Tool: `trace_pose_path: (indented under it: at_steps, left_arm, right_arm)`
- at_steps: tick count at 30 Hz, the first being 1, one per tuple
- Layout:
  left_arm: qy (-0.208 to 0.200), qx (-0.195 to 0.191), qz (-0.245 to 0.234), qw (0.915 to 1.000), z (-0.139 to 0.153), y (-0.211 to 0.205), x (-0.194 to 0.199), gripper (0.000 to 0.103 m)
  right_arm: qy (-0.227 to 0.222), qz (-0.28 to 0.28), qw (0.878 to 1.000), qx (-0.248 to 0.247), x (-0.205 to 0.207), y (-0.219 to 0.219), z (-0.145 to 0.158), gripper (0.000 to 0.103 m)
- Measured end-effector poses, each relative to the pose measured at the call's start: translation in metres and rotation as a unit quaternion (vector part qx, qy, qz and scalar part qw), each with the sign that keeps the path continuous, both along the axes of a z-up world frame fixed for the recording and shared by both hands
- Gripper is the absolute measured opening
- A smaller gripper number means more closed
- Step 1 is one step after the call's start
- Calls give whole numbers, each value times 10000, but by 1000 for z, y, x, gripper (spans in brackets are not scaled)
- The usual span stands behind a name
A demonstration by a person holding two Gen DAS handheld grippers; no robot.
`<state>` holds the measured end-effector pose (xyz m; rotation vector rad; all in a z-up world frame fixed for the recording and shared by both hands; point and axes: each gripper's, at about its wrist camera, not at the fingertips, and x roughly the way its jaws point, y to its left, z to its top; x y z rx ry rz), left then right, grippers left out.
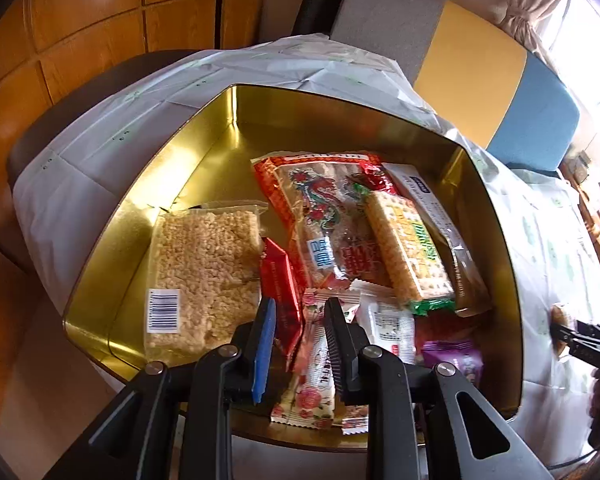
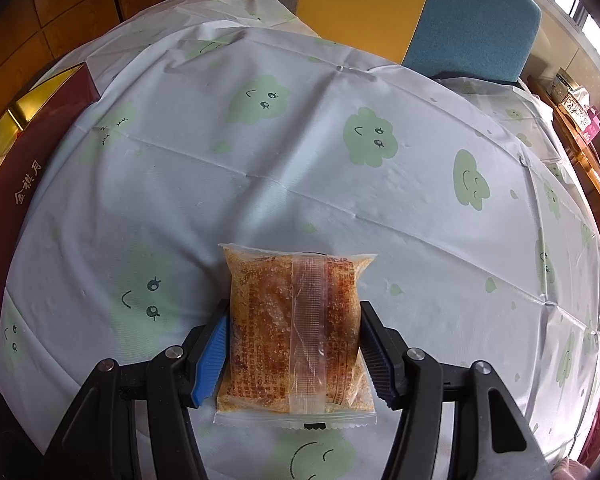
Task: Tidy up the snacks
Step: 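Lower the candy bar into the tin and open the left gripper, then hold the orange pastry up with the right gripper while the left gripper withdraws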
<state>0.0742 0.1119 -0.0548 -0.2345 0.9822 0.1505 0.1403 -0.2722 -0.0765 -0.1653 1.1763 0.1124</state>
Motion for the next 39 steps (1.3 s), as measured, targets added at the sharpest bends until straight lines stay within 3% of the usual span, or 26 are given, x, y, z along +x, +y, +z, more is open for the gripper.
trace_pose_path:
  at_steps: [17,39]
  left_arm:
    - [-89,706,-35,9975,3,-12,-9,26]
    - [-372,813,-3,9960,17,-7,-29,27]
  right_arm:
    - [-80,52,9998,-166,-3,6,2,61]
    - [59,-338,9991,268,4,-11,1,64]
